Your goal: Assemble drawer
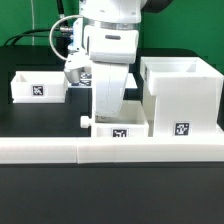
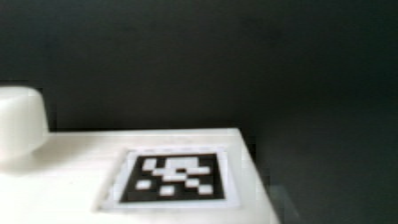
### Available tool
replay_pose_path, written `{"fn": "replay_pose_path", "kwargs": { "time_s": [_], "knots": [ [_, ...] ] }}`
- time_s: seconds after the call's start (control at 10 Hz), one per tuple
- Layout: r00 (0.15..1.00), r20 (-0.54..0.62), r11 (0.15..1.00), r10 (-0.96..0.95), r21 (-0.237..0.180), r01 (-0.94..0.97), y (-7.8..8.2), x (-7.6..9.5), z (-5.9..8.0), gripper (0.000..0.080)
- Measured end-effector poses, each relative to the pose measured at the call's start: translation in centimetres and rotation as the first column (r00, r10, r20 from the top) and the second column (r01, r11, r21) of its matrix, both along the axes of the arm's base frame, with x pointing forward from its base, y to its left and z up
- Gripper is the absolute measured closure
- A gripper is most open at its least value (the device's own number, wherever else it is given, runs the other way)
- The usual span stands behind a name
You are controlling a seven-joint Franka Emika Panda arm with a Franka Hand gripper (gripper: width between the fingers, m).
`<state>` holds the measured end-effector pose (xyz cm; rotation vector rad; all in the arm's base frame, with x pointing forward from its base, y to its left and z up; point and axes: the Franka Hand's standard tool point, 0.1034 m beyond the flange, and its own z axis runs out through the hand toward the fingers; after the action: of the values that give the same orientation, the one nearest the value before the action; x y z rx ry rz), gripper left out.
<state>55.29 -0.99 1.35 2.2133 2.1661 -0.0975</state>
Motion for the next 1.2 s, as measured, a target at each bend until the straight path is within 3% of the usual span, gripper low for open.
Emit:
{"fn": "replay_pose_path", "kwargs": {
  "time_s": [1.2],
  "knots": [
    [0.999, 0.014, 1.000, 0.029, 0.010, -0.029, 1.5, -0.3, -0.3, 0.0757]
  ]
}}
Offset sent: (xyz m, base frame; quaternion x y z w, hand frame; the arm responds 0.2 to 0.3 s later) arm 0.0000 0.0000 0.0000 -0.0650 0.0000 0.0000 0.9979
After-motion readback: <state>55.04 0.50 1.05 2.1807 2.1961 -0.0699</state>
